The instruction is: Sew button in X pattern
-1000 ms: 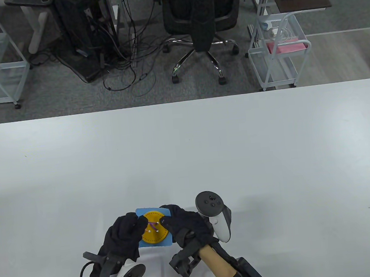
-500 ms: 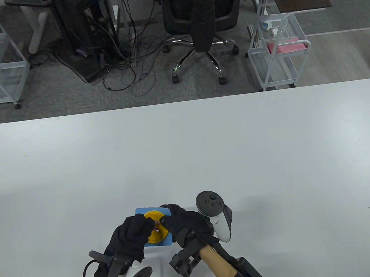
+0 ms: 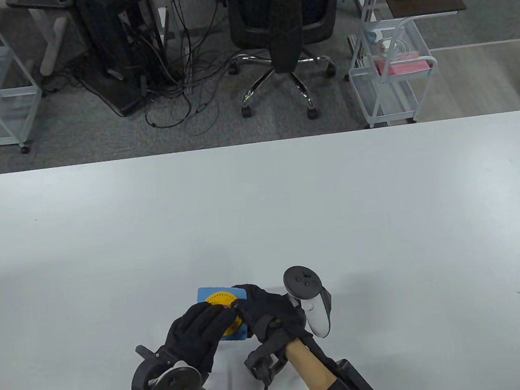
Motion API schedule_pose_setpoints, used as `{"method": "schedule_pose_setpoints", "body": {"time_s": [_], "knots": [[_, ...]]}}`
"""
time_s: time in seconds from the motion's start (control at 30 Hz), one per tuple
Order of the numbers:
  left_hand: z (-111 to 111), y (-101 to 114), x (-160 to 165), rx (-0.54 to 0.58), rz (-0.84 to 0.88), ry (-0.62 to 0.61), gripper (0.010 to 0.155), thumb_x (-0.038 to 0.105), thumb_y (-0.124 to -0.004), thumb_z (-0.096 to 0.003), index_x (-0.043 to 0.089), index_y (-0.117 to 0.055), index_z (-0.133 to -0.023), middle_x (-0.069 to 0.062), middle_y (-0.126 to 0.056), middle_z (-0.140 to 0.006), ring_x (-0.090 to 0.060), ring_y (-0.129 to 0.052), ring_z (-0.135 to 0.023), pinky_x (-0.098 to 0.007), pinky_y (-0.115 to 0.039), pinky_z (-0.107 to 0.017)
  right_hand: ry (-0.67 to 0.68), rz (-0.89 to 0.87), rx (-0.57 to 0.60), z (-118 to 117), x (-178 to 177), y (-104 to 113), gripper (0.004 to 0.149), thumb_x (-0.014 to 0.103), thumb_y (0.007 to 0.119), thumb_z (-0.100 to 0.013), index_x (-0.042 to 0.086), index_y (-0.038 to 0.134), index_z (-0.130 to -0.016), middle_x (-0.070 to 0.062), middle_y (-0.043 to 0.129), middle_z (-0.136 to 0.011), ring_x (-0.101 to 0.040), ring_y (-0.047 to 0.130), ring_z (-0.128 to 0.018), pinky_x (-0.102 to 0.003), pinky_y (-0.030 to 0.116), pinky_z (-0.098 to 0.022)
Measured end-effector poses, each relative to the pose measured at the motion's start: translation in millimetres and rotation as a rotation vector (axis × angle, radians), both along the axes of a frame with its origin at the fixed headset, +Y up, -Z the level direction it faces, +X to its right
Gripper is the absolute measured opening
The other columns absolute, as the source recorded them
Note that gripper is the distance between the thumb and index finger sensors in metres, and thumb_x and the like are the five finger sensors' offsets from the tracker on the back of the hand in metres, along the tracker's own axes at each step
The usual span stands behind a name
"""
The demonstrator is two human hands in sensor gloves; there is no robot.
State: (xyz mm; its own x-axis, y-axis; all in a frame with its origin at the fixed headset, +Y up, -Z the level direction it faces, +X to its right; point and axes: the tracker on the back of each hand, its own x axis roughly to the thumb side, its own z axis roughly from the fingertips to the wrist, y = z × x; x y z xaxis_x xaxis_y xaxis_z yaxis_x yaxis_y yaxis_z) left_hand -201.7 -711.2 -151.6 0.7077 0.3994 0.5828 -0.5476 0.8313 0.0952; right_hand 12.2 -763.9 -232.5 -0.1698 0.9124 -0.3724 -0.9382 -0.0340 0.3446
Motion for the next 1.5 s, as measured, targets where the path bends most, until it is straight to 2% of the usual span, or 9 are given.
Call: {"method": "schedule_pose_setpoints", "body": {"time_s": [0.1,0.43,0.7,0.83,0.97,1.07,1.17,1.37,1.5], "knots": [[-2,0,-7,-0.033,0.105,-0.025,0.042,0.023,-0.066,-0.0598,0.030,-0.069,-0.101,-0.007,-0.076,-0.104,-0.040,-0.076,-0.094,-0.058,-0.073,-0.065,-0.003,-0.025,-0.026,-2,4,-3,0.047,0.024,0.071,-0.056,0.012,0.060,-0.100,-0.016,0.076,-0.085,-0.022,0.094,-0.052,-0.039,0.080,-0.043],[-5,-1,-14,-0.064,0.193,-0.040,0.047,0.023,-0.064,-0.0604,0.029,-0.058,-0.107,-0.010,-0.070,-0.109,-0.037,-0.076,-0.098,-0.062,-0.069,-0.068,0.002,-0.048,-0.019,-3,6,-1,0.047,0.024,0.071,-0.056,0.012,0.060,-0.100,-0.016,0.076,-0.085,-0.022,0.094,-0.052,-0.038,0.080,-0.043],[0,2,-13,0.074,0.093,0.107,0.053,0.017,-0.069,-0.0582,0.028,-0.052,-0.107,-0.010,-0.072,-0.105,-0.029,-0.093,-0.085,-0.055,-0.076,-0.065,0.006,-0.037,0.006,-2,5,1,0.047,0.024,0.071,-0.056,0.012,0.060,-0.100,-0.017,0.076,-0.084,-0.022,0.094,-0.051,-0.039,0.080,-0.042],[2,4,-15,0.111,0.079,0.156,0.055,0.023,-0.073,-0.0575,0.028,-0.051,-0.108,-0.011,-0.069,-0.106,-0.030,-0.091,-0.081,-0.056,-0.077,-0.064,0.008,-0.039,0.015,-3,5,1,0.047,0.024,0.071,-0.056,0.012,0.061,-0.100,-0.017,0.076,-0.084,-0.022,0.094,-0.051,-0.039,0.080,-0.042],[2,3,-20,0.120,0.124,0.222,0.051,0.026,-0.068,-0.0594,0.024,-0.053,-0.108,-0.016,-0.068,-0.105,-0.035,-0.089,-0.082,-0.057,-0.076,-0.062,0.006,-0.058,0.018,-4,6,1,0.047,0.025,0.071,-0.056,0.012,0.061,-0.100,-0.016,0.076,-0.084,-0.022,0.095,-0.051,-0.038,0.080,-0.042],[-3,-2,-27,0.038,0.202,0.283,0.053,0.024,-0.065,-0.0602,0.016,-0.049,-0.110,-0.022,-0.062,-0.108,-0.048,-0.078,-0.091,-0.060,-0.074,-0.062,0.002,-0.098,0.018,-4,9,5,0.047,0.025,0.071,-0.056,0.012,0.060,-0.100,-0.016,0.077,-0.084,-0.021,0.095,-0.050,-0.038,0.081,-0.041],[-9,-9,-33,-0.082,0.309,0.264,0.055,0.021,-0.063,-0.0603,0.008,-0.046,-0.111,-0.028,-0.055,-0.110,-0.055,-0.069,-0.094,-0.064,-0.070,-0.063,-0.008,-0.127,0.027,-5,12,10,0.047,0.025,0.071,-0.056,0.012,0.061,-0.100,-0.016,0.078,-0.083,-0.020,0.095,-0.049,-0.037,0.082,-0.040],[-21,-23,-31,-0.365,0.484,0.090,0.056,0.012,-0.060,-0.0587,0.002,-0.042,-0.111,-0.032,-0.045,-0.112,-0.060,-0.058,-0.097,-0.067,-0.064,-0.065,-0.010,-0.200,0.031,-5,17,17,0.047,0.026,0.070,-0.056,0.011,0.061,-0.100,-0.016,0.079,-0.082,-0.018,0.096,-0.047,-0.035,0.082,-0.038],[-25,-29,-20,-0.440,0.481,-0.047,0.062,0.016,-0.067,-0.0587,0.002,-0.037,-0.111,-0.034,-0.040,-0.113,-0.062,-0.053,-0.099,-0.067,-0.063,-0.066,0.007,-0.211,0.047,-4,14,20,0.047,0.026,0.071,-0.056,0.011,0.062,-0.100,-0.016,0.079,-0.081,-0.019,0.096,-0.046,-0.036,0.082,-0.037]]}}
